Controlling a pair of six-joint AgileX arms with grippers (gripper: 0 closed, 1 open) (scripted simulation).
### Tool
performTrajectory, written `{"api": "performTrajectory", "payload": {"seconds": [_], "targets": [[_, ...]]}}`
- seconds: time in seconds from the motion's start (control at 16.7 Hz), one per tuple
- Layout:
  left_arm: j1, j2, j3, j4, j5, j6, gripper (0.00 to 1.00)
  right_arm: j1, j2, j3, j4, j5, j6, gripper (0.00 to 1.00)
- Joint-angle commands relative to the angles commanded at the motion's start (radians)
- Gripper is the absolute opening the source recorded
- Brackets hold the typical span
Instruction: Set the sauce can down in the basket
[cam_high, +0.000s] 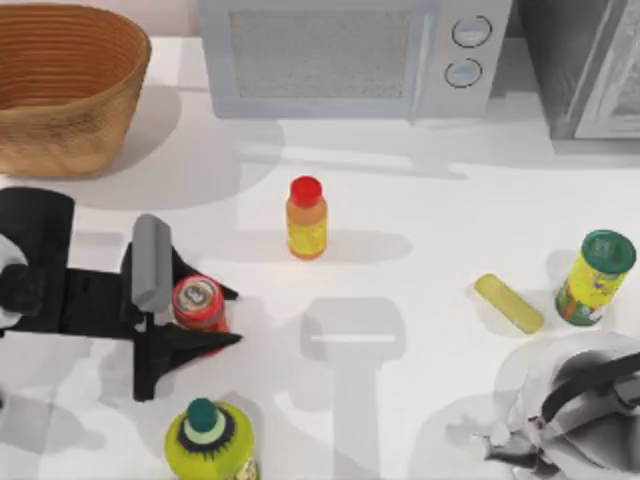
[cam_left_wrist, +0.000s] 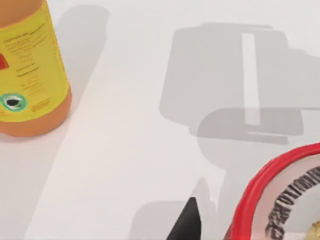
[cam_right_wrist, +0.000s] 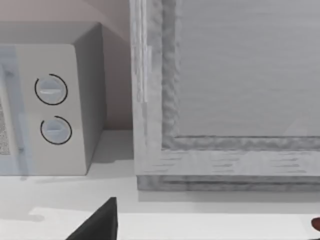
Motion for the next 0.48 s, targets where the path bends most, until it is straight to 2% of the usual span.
{"api": "performTrajectory", "payload": {"seconds": [0.24,0.48], "targets": [[-0.007,-0.010,0.023,-0.035,-0.001,0.005,0.00,0.000,0.000,0.000,0.000,0.000,0.000,1.00],[-0.002,-0.038,0.173,-0.222,0.001,0.014,0.00,0.000,0.000,0.000,0.000,0.000,0.000,1.00]]}}
